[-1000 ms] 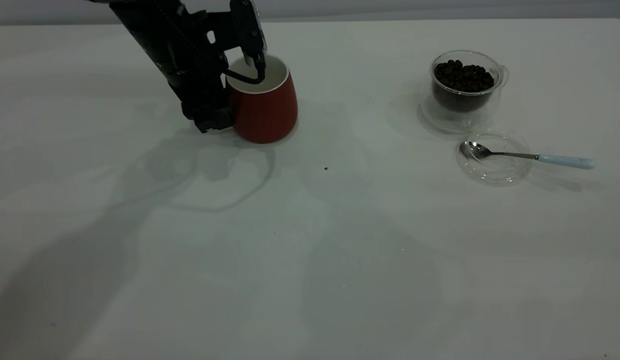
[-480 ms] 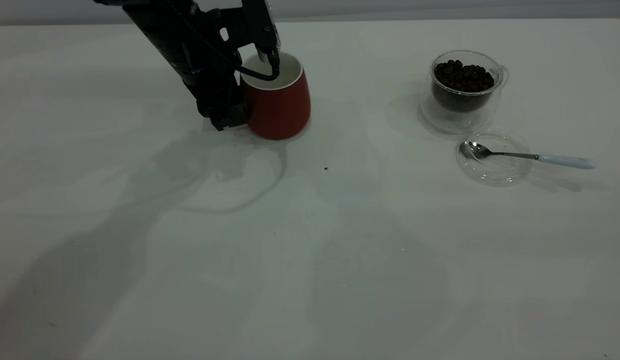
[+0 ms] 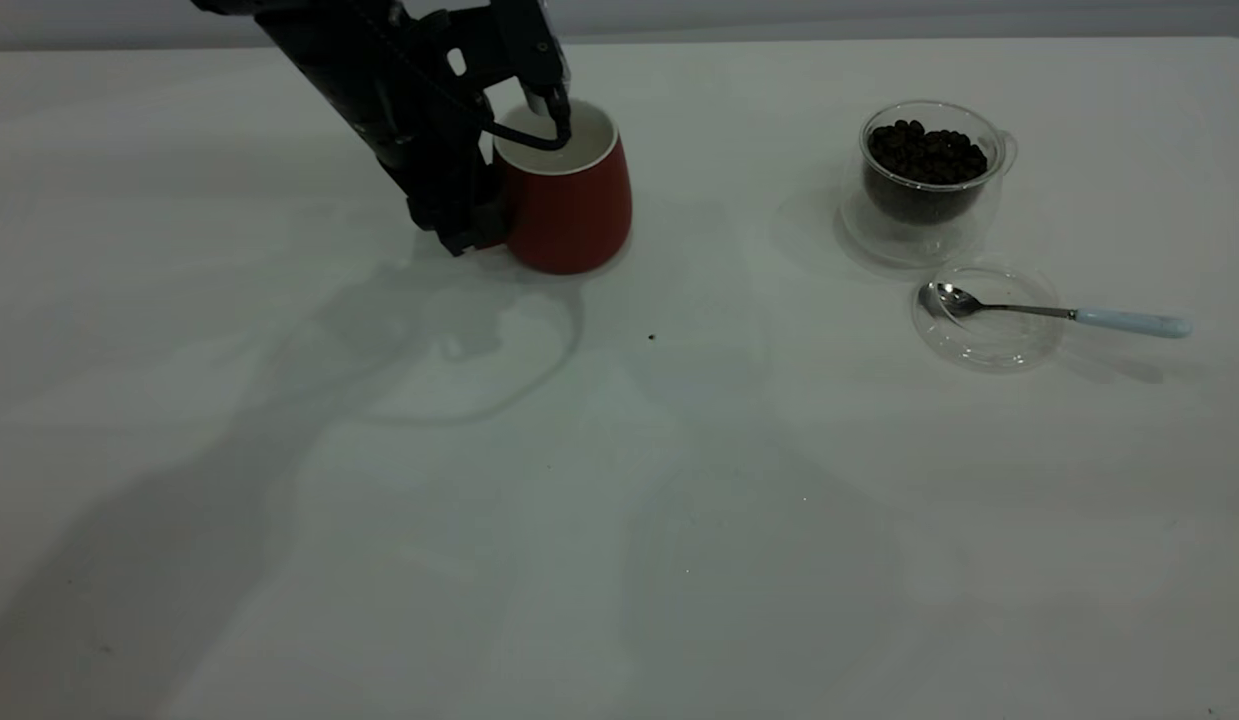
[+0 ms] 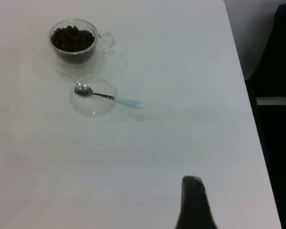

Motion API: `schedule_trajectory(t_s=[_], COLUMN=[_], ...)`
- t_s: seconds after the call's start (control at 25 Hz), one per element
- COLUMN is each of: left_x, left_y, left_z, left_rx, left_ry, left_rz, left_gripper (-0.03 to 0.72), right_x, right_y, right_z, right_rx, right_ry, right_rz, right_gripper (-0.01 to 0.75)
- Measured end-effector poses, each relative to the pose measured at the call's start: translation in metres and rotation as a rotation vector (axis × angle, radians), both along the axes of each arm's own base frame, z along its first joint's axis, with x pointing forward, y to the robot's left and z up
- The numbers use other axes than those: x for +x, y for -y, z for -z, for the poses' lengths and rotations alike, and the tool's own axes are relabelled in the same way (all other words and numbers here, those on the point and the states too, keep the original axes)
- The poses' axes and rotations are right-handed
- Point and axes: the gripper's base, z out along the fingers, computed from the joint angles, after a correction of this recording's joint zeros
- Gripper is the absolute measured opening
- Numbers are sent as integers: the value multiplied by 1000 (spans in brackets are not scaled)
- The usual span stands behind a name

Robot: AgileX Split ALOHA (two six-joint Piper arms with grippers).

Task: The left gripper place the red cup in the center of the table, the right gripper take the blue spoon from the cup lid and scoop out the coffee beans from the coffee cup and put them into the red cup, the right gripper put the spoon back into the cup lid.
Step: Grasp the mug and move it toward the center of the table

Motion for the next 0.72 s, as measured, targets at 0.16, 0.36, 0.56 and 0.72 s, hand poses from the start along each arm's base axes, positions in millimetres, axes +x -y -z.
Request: schedule_trajectory(t_s=[0.16,0.36,0.56,0.72], left_x=[-4,-5,-5,-5], left_y=[9,10,10,10], left_z=[7,12,12,5], left_rx=[4,10,11,3], left_ry=[6,0,1,-8], left_rz=[23,34,35,22], left_gripper=[445,445,445,445], right_x=[0,0,0,0], right_y=[0,0,0,0], right_z=[0,0,0,0], right_rx=[0,0,0,0], right_ry=[0,0,0,0], right_rz=[0,0,0,0], right_gripper=[550,550,550,550])
